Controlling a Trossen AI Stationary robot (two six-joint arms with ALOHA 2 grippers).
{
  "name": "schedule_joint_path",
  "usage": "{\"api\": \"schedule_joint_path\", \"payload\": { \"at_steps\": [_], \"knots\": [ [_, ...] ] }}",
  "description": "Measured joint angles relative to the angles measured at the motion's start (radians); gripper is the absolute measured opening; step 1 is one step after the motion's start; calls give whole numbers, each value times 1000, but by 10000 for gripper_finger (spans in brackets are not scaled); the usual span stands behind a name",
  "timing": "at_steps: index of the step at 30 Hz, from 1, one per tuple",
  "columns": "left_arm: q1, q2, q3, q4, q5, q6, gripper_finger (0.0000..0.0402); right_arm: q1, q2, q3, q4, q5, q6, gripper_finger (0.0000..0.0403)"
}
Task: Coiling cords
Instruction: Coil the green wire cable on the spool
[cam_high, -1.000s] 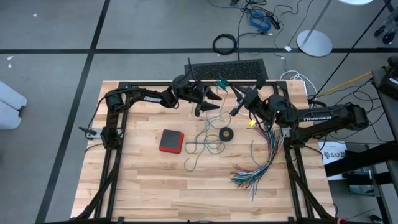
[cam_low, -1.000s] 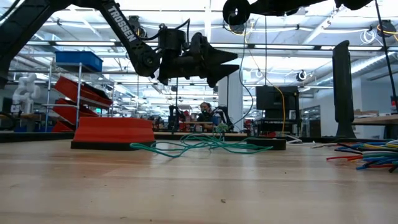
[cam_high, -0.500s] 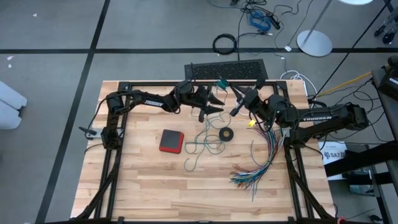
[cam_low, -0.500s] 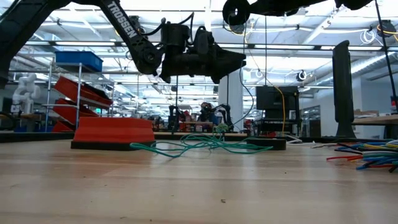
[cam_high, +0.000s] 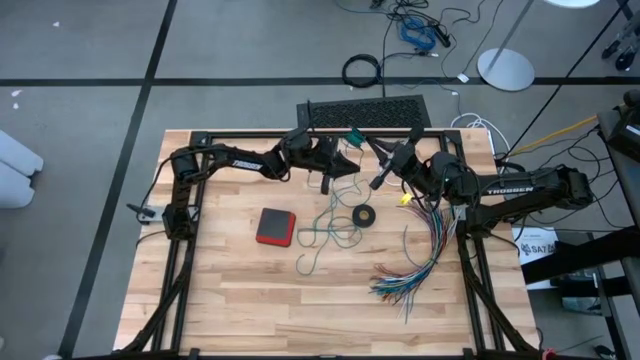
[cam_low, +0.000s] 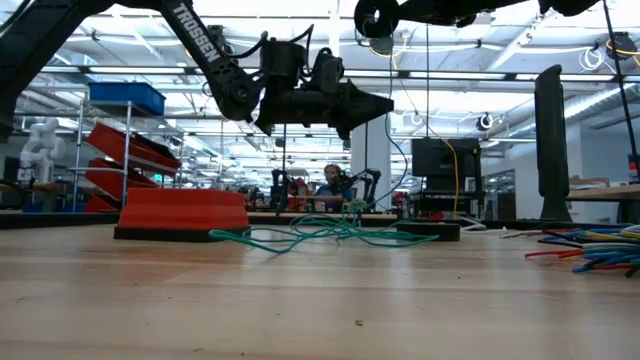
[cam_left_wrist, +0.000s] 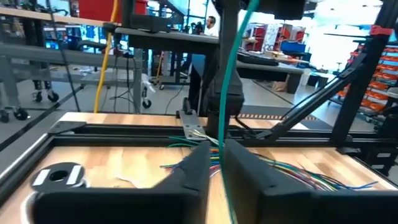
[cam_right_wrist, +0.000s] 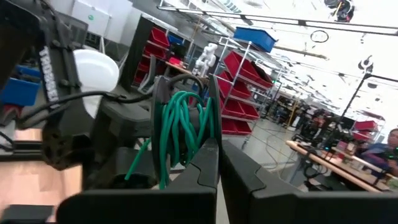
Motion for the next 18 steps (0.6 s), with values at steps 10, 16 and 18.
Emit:
{"api": "schedule_joint_path", "payload": {
  "at_steps": [10, 16, 18],
  "knots": [
    [84, 0, 0, -106, -2, 16, 3, 17, 0, 0, -137, 4, 71, 0],
    [130, 0, 0, -120, 23, -11, 2, 20, 0, 0, -250, 13, 96, 0],
    [145, 0, 0, -120, 44, -27, 1, 20, 0, 0, -302, 37, 101, 0]
  ]
}}
